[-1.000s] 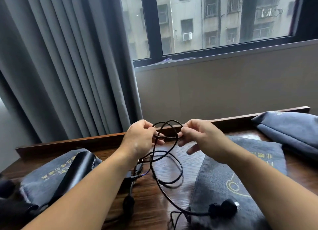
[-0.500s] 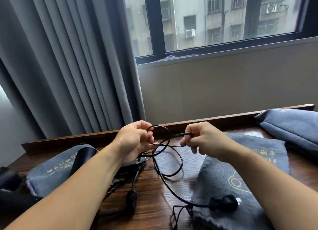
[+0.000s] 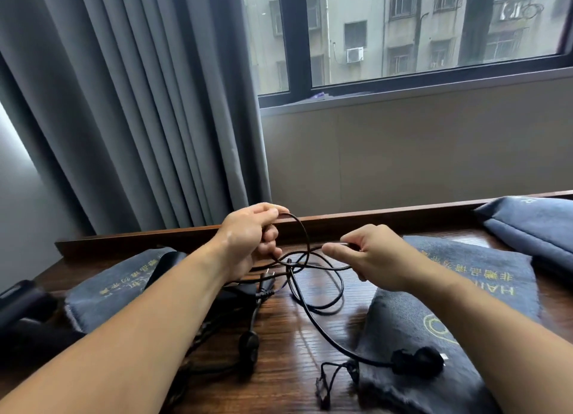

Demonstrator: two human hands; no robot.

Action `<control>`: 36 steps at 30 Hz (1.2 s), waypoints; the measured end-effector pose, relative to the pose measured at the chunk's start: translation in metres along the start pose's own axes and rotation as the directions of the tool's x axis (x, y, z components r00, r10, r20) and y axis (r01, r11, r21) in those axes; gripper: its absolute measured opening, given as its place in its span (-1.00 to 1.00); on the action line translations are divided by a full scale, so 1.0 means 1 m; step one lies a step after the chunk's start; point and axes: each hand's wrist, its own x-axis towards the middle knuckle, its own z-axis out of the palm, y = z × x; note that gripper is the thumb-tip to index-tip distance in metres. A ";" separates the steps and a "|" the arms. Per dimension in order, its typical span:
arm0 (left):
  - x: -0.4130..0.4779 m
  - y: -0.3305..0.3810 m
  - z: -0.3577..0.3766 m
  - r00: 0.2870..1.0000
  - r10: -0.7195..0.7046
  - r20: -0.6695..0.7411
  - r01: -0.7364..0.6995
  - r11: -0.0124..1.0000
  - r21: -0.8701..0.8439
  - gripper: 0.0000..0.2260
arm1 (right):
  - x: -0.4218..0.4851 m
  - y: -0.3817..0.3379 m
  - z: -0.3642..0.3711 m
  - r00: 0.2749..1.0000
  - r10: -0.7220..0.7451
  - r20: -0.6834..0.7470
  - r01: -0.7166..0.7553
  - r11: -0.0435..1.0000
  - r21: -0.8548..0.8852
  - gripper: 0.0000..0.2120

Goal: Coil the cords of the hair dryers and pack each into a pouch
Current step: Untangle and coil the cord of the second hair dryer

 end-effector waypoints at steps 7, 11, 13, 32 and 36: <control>-0.005 0.009 -0.003 0.991 0.125 -0.054 -0.070 0.807 0.586 -0.64 | -0.001 0.003 0.002 0.998 -0.039 0.058 0.033 0.995 0.098 -0.76; -0.003 0.010 -0.005 0.988 -0.040 -0.149 0.041 0.999 0.006 -0.73 | -0.001 0.006 0.000 0.999 -0.041 -0.009 0.042 0.979 0.198 -0.86; -0.004 0.009 -0.012 0.985 -0.128 -0.115 0.123 0.991 -0.047 -0.73 | 0.000 0.007 0.001 0.999 -0.039 -0.006 0.040 0.976 0.215 -0.85; -0.010 -0.003 -0.031 0.989 -0.061 0.136 0.117 0.883 -0.455 -0.75 | 0.001 0.014 0.002 0.993 0.096 0.075 -0.096 0.995 0.004 -0.35; -0.007 -0.009 -0.037 0.997 0.010 0.079 0.036 0.830 -0.557 -0.76 | 0.001 0.011 -0.001 0.981 0.119 0.157 -0.123 0.992 0.018 -0.45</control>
